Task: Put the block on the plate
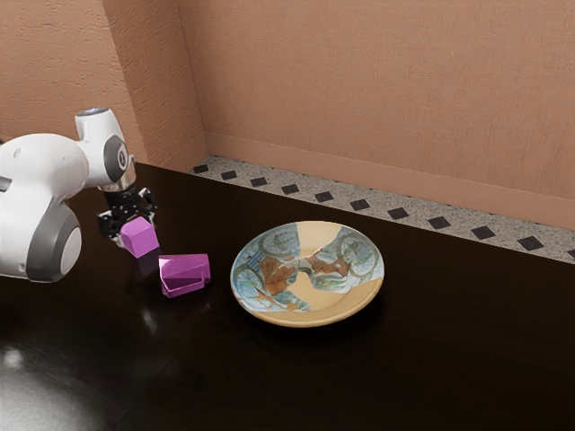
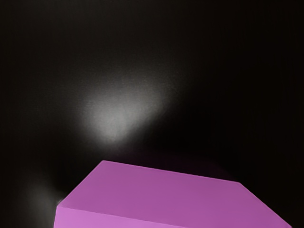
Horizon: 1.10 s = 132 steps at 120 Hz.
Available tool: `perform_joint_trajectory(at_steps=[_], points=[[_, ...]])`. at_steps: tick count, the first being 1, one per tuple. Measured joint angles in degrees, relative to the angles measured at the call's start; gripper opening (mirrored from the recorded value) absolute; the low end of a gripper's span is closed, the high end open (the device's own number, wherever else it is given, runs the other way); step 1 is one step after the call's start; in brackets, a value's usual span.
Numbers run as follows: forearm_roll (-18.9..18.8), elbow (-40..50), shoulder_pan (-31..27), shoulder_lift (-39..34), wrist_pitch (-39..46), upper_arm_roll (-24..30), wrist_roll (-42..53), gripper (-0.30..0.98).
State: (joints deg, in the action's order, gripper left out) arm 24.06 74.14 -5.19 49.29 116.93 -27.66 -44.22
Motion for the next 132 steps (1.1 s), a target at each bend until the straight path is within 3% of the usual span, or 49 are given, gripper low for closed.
perform_joint_trajectory(at_steps=[44, 79, 132], points=[[-0.57, 1.26, 0.33, 0.25, 2.32, 0.93, 0.94, 0.68], [-0.46, 1.36, 0.36, 0.26, 2.87, 0.95, 1.12, 0.51], [-0.35, 1.38, 0.46, 0.19, 2.98, 0.95, 1.22, 0.5]])
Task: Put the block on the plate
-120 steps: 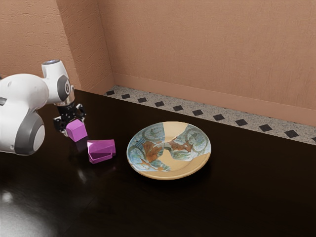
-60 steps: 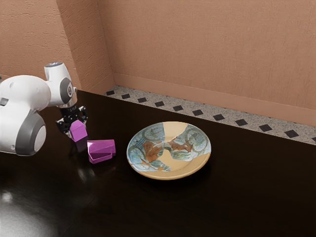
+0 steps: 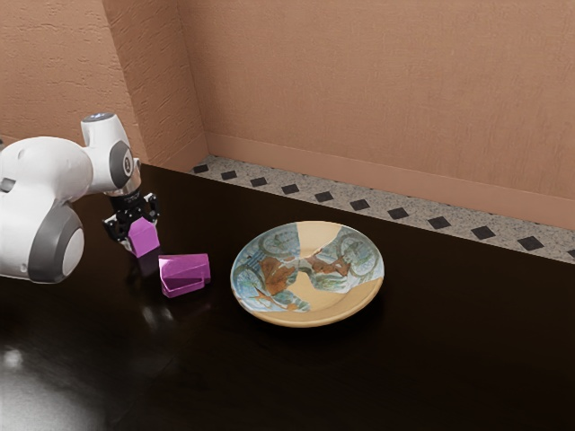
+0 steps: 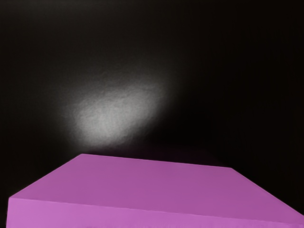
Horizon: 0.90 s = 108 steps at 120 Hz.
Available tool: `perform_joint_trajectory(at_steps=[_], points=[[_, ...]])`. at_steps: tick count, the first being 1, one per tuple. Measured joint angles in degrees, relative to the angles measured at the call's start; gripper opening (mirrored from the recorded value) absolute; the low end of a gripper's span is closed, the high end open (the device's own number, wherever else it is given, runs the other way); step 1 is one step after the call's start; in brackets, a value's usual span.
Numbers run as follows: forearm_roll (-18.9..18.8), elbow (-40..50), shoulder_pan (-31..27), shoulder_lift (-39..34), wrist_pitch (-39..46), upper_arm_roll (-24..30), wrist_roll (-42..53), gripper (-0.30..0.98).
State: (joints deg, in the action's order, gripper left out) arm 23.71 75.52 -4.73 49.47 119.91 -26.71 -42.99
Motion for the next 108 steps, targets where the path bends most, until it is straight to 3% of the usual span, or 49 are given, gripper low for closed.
perform_joint_trajectory(at_steps=[108], points=[[-0.14, -0.16, 0.49, -1.14, -1.02, 0.0, 0.2, 0.44]])
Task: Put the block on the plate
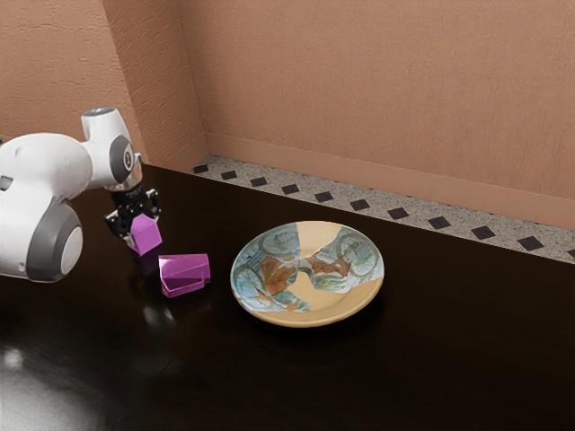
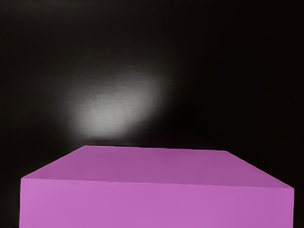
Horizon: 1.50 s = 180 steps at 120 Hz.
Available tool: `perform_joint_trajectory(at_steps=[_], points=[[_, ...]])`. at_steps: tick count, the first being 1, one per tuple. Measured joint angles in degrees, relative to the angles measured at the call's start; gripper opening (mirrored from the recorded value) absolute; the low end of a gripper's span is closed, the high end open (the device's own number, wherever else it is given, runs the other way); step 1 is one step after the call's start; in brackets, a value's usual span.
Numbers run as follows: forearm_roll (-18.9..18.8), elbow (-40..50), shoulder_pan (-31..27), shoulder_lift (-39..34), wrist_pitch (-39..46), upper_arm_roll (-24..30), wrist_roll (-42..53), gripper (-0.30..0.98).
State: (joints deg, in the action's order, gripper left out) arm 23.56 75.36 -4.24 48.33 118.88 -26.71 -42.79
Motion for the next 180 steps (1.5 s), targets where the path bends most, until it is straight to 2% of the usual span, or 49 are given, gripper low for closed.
perform_joint_trajectory(at_steps=[26, 45, 66, 77, 124, 153, 180], points=[[-0.27, -0.02, 0.47, -2.82, -1.36, -0.07, 0.0, 0.44], [-1.44, 0.0, 1.34, -7.57, -4.11, -0.13, 0.01, 0.43], [-3.35, -0.02, 6.56, -12.78, -8.11, 0.04, 0.05, 0.43], [-4.31, -0.08, 9.88, -13.86, -9.78, 2.05, -0.02, 0.43], [-6.54, -0.34, 23.32, -13.78, -12.72, 8.12, -1.05, 0.42], [-6.98, -0.4, 30.32, -13.28, -12.46, 9.34, -2.22, 0.42], [-6.63, -0.13, 29.96, -11.26, -11.74, 9.49, -3.05, 0.43]])
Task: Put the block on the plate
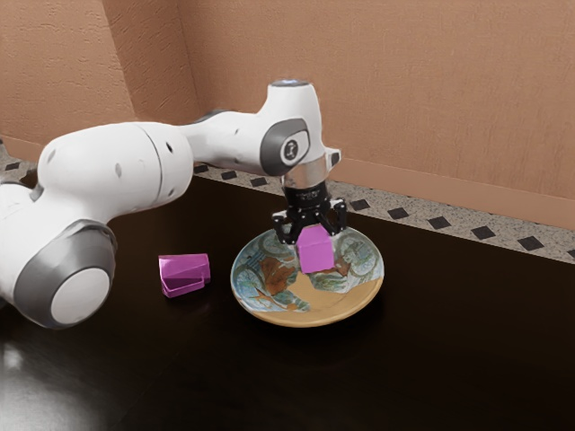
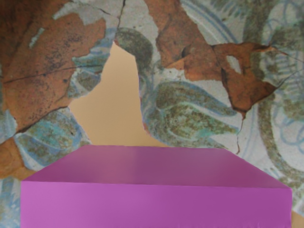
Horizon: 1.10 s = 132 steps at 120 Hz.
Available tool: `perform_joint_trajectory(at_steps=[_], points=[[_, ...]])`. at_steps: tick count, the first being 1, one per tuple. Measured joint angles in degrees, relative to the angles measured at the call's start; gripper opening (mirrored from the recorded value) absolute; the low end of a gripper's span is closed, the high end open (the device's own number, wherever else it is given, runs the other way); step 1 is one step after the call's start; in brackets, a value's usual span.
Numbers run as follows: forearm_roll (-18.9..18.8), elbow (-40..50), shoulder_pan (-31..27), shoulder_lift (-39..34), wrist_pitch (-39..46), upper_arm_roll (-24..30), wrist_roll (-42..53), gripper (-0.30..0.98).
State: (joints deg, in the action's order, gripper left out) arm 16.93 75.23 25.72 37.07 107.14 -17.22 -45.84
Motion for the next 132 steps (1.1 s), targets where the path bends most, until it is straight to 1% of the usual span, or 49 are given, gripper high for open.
perform_joint_trajectory(at_steps=[42, 64, 92, 108, 127, 132], points=[[0.44, 0.11, -0.63, 1.56, 0.34, 0.14, -0.77, 0.43], [0.5, 0.11, -0.58, 1.52, 0.39, 0.17, -0.78, 0.57], [0.43, -0.49, -0.58, 1.0, 0.4, 0.11, -0.85, 0.65], [-0.21, -0.69, -0.78, -2.87, -0.43, 0.35, -0.82, 0.67], [-2.44, -0.68, -1.83, -12.02, -5.07, 1.43, 0.4, 0.68], [-3.51, -0.68, -3.01, -15.14, -7.35, 3.2, 1.01, 0.68]])
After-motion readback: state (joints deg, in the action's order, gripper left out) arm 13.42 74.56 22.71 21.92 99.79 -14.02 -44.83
